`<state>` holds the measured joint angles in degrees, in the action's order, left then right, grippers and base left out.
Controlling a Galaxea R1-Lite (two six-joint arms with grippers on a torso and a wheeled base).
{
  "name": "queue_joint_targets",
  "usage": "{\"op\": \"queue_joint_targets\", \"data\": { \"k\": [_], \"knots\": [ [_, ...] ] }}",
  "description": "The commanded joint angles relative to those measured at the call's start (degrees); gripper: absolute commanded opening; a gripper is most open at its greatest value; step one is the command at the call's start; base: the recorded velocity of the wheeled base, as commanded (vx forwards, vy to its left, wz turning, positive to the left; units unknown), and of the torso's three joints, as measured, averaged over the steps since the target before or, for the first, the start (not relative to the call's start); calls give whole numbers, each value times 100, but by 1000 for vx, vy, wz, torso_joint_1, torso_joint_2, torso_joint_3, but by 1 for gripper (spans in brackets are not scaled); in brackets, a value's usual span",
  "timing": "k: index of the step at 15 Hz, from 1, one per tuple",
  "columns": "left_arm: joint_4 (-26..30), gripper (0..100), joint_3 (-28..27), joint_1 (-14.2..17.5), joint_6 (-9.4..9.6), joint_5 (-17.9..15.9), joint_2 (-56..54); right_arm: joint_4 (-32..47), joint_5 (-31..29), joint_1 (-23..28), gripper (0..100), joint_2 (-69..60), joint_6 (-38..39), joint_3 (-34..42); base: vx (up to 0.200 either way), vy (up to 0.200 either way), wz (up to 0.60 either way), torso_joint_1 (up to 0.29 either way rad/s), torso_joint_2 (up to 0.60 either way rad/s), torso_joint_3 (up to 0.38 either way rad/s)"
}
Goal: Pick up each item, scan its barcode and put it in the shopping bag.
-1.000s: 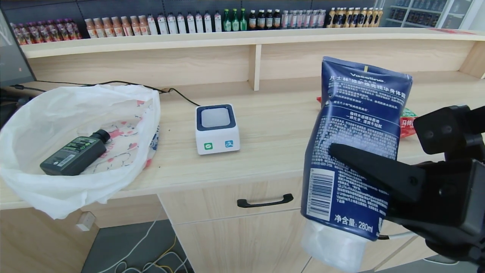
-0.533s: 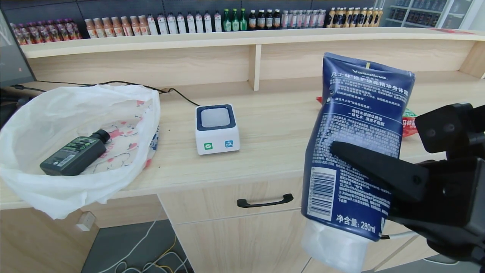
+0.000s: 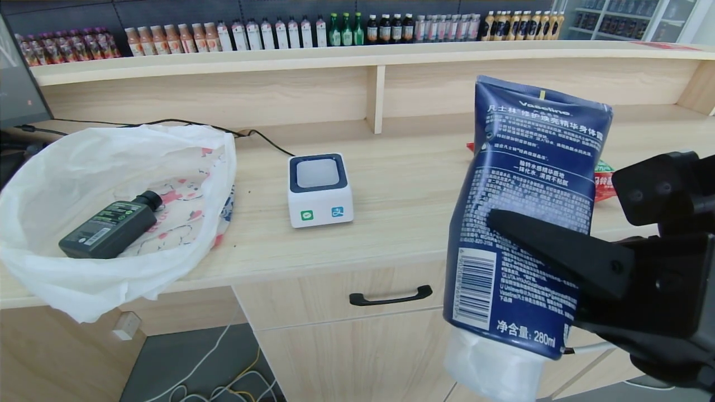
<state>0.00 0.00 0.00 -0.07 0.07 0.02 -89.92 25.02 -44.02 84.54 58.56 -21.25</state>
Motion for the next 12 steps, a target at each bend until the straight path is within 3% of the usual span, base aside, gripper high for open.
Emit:
{"op": "queue_joint_targets", "data": {
  "k": [1, 5, 7, 10, 12],
  "knots": [
    [0, 100, 0, 0, -1, 1, -2, -8, 3, -10, 0, -8, -12, -2, 0, 0, 0, 0, 0, 0],
    [0, 100, 0, -9, -1, 1, -2, -8, 12, -10, 0, -52, -187, -2, 0, 0, 0, 0, 0, 0],
    [0, 100, 0, 0, -1, 1, -2, -8, 3, -1, 0, 71, -926, 138, 0, 0, 0, 0, 0, 0],
    [0, 100, 0, 0, -1, 1, -2, -8, 3, -1, 0, -8, -1268, 323, 0, 0, 0, 0, 0, 0],
    [0, 100, 0, 0, -1, 1, -2, -8, -23, 87, 0, 133, -1919, 288, 0, 0, 0, 0, 0, 0]
  ]
}}
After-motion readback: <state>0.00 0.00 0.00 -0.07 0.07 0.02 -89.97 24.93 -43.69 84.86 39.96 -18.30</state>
